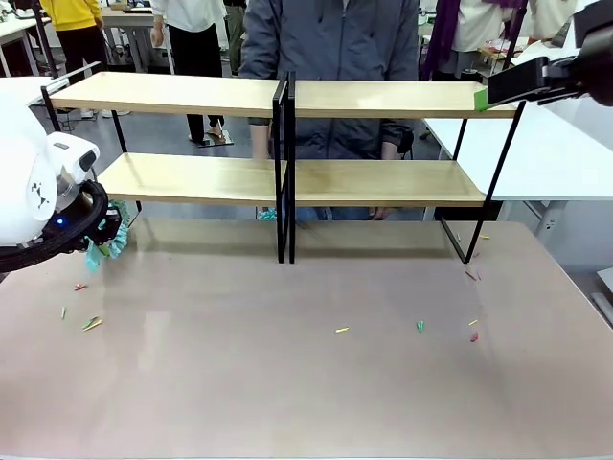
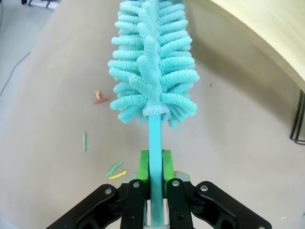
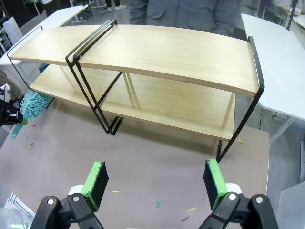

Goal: Clean the shelves.
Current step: Clean another randomly selected level of the Shelf with the Duster.

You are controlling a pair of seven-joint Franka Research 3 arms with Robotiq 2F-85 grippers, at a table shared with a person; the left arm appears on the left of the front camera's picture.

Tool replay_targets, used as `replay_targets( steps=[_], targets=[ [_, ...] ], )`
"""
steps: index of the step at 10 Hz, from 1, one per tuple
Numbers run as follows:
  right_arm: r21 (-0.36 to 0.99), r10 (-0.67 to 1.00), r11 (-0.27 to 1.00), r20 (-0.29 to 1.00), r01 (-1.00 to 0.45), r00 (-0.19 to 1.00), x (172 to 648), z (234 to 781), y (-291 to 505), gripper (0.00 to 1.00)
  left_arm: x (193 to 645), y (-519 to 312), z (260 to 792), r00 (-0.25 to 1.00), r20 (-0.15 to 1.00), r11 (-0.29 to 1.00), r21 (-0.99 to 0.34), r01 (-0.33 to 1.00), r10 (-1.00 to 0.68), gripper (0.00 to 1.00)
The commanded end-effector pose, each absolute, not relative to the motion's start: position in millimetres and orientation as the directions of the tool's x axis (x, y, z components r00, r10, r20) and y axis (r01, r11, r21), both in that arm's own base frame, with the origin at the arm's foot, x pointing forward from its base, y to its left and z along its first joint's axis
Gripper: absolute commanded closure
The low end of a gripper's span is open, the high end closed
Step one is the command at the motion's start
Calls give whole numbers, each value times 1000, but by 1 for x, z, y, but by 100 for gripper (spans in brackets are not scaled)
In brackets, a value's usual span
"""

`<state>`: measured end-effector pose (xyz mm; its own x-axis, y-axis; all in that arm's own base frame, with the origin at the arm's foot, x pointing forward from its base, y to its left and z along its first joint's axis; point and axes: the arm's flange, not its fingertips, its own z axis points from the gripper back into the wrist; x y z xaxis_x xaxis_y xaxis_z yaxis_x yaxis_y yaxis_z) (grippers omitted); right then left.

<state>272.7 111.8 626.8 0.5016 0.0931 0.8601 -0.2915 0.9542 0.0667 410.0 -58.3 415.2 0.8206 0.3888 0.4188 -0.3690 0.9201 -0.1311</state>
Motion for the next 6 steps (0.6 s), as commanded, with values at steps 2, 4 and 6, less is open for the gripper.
replay_targets(
  steps=[2,4,6],
  targets=[
    [64,98,953,859,-295,502,274,627,110,0,350,-50,387,874,441,975,-170,-142,204,87],
    [64,98,953,859,-295,502,274,627,110,0,342,-50,388,926,373,984,-179,16,53,87],
    [64,98,953,859,-295,502,274,627,110,0,332,-39,393,947,297,964,-190,187,-125,87]
  ],
)
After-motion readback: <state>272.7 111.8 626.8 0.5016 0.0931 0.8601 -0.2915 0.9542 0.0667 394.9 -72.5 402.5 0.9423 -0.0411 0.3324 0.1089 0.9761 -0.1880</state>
